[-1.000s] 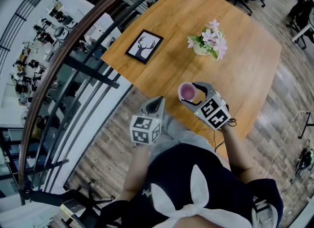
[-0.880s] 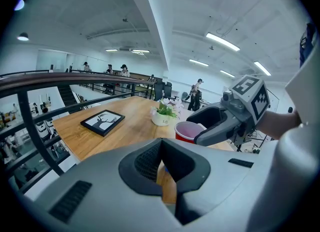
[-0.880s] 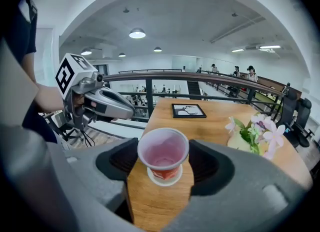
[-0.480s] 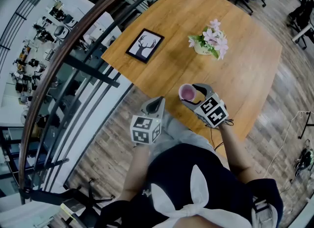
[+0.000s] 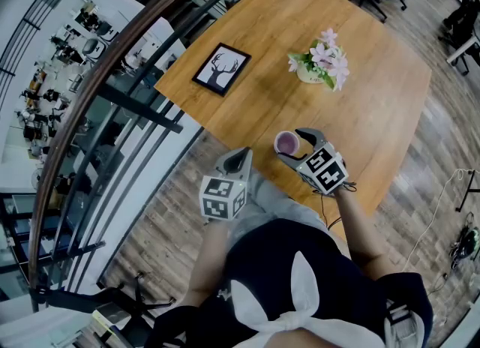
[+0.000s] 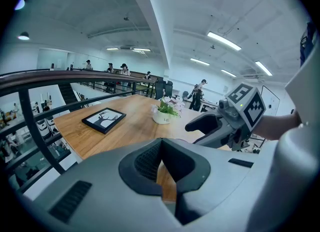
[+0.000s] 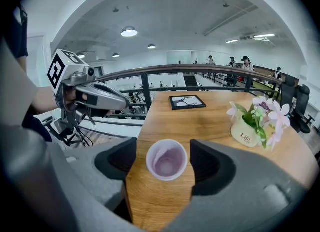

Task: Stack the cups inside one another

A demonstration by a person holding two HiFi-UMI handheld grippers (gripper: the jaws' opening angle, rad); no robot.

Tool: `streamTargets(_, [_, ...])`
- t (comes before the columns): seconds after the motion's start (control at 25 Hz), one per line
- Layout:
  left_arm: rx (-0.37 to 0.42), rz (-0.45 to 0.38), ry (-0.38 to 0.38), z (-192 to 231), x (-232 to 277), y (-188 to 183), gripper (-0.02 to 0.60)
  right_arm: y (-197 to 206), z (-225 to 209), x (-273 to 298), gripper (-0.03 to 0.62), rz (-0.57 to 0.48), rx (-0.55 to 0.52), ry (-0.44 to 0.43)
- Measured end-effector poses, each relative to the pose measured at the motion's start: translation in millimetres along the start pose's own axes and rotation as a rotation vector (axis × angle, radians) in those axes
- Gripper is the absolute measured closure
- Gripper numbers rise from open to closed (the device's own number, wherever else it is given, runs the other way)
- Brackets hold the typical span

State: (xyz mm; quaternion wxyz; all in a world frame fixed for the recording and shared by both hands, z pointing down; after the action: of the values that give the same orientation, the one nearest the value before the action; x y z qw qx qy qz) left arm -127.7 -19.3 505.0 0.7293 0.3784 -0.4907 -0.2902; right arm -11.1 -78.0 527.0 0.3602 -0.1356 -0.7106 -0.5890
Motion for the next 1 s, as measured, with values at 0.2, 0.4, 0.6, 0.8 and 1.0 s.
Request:
streamTargets(0.2, [-0.001,-0.001,0.001,-0.2,1.9,-1.0,0.566,0.1,-1.7,-0.2,0.261,-0.002,0.002,0.000])
streamTargets(0.4, [0.000,-0.001,0.005,-1.2,1.8,-0.7,0.566,-5.8,-4.4,-5.6,0.263,-0.040,0.029,0.021])
streamTargets(0.6, [0.003,-0.002,0.003,-1.8,3.3,-2.9,0.566,-21.0,-13.9,-19.6,0.440,-0.141,0.089,0.076])
streamTargets(0.8, [0.012,-0.007,0.010,-4.9,5.0,-7.8,0.566,-28.3,-23.4,-31.8,0.568,-0.211,0.122,0.124])
streamTargets(1.0, [0.035,-0.040,0.035,-13.9,5.8,-25.1,0.566,-28.2,-24.7,-34.3,0.594,-0.225,0.139,0.124])
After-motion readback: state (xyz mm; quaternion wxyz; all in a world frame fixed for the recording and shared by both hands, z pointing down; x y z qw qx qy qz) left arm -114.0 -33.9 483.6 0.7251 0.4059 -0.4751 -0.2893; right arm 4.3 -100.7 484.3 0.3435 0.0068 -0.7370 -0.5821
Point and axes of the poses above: the fingertips, and each gripper's own axes: x forward along the fingers, z to its left, y out of its underside, the point moved 3 cm from there along -x, backward along the fingers
